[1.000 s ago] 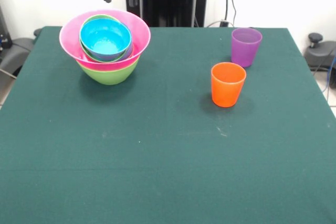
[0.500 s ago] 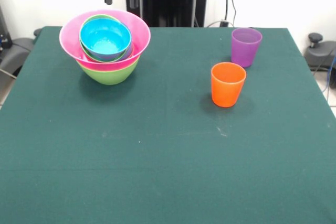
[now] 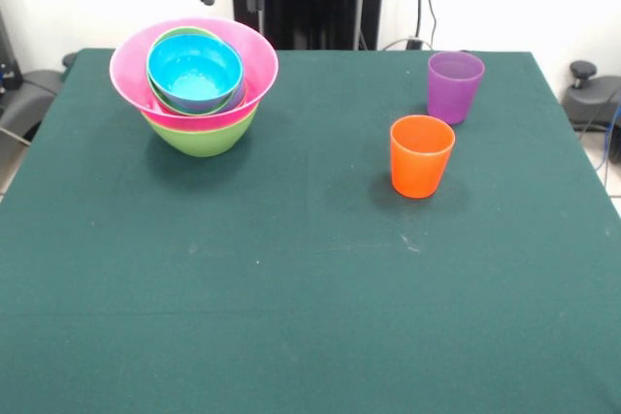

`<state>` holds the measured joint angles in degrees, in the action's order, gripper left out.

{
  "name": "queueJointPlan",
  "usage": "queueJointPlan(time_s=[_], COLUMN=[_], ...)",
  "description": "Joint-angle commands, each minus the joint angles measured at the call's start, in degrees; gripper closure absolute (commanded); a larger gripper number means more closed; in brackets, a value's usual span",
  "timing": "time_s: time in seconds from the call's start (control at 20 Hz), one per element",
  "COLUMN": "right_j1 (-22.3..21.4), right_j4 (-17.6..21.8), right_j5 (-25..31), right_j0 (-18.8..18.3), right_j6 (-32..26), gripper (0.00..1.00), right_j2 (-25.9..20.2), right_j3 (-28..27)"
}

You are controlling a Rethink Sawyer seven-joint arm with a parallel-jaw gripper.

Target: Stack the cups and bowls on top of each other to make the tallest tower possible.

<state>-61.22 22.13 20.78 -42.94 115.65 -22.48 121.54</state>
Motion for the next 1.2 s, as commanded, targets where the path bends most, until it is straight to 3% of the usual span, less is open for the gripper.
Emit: queueJointPlan(time_s=[0.05, 0.25, 0.65, 0.85, 1.0, 1.2], right_j1=[-2.2, -1.6, 3.7, 4.7, 7.9, 10.5], right_j4=[-4.6, -5.3, -4.4, -5.0, -4.9, -5.3], right_j5=[6.7, 9.0, 14.2, 17.2, 17.9, 15.8], right_j0=[6.8, 10.5, 18.6, 20.9, 22.6, 24.0], right_j6=[4.3, 5.4, 8.1, 8.1, 8.4, 8.8], gripper=[0.0, 0.0, 0.0, 0.0, 0.0, 0.0], right_j2=[-1.9, 0.1, 4.1, 5.0, 5.6, 6.3], right_j3=[1.4, -2.1, -13.1, -17.2, -21.5, -23.4])
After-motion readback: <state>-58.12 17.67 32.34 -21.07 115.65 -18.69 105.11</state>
